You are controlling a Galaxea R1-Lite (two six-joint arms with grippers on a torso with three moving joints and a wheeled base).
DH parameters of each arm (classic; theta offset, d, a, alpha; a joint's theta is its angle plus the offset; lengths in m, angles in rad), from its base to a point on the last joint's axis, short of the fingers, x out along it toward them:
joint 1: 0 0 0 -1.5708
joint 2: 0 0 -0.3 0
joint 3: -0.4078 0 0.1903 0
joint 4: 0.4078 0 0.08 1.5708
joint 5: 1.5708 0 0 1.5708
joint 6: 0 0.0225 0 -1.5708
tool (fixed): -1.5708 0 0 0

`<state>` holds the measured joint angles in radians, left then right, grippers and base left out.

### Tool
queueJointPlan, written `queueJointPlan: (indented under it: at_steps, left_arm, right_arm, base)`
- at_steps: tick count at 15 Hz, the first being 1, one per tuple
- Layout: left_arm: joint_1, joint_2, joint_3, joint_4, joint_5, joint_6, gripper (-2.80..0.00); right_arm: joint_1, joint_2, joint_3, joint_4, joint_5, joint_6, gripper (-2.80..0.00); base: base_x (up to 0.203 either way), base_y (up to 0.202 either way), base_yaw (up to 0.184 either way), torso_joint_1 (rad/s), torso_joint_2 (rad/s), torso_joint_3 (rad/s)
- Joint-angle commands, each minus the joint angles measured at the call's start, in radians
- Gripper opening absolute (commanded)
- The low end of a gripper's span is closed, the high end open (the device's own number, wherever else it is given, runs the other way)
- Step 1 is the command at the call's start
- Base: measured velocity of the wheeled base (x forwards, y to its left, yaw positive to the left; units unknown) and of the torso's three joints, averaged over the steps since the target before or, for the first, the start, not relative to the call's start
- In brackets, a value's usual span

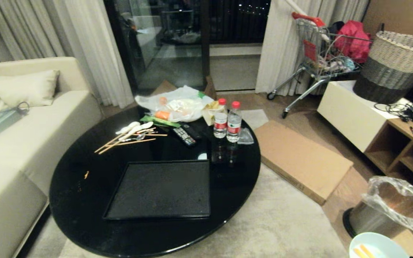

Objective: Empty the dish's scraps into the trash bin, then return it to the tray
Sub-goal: Move the bowl over the trash can

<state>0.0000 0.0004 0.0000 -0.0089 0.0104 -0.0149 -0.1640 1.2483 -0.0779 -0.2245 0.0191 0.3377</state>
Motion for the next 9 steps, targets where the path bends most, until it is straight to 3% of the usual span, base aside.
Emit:
queueJointPlan:
  at_steps: [1, 9]
  left_arm:
    - [0.000, 0.000, 0.000, 0.000, 0.000, 0.000, -2.80]
    - [0.000, 0.000, 0.000, 0.000, 0.000, 0.000, -2.80]
  right_arm:
    - [0.000, 0.003, 0.003, -0.001, 0.001, 0.001, -2.80]
    - [-0.011, 0.002, 0.036, -0.027, -0.002, 0.010, -2.80]
  base:
    - [0.001, 0.012, -0.162, 0.000, 0.01, 0.000]
    - [-0.001, 0.012, -0.168, 0.001, 0.00, 0.005]
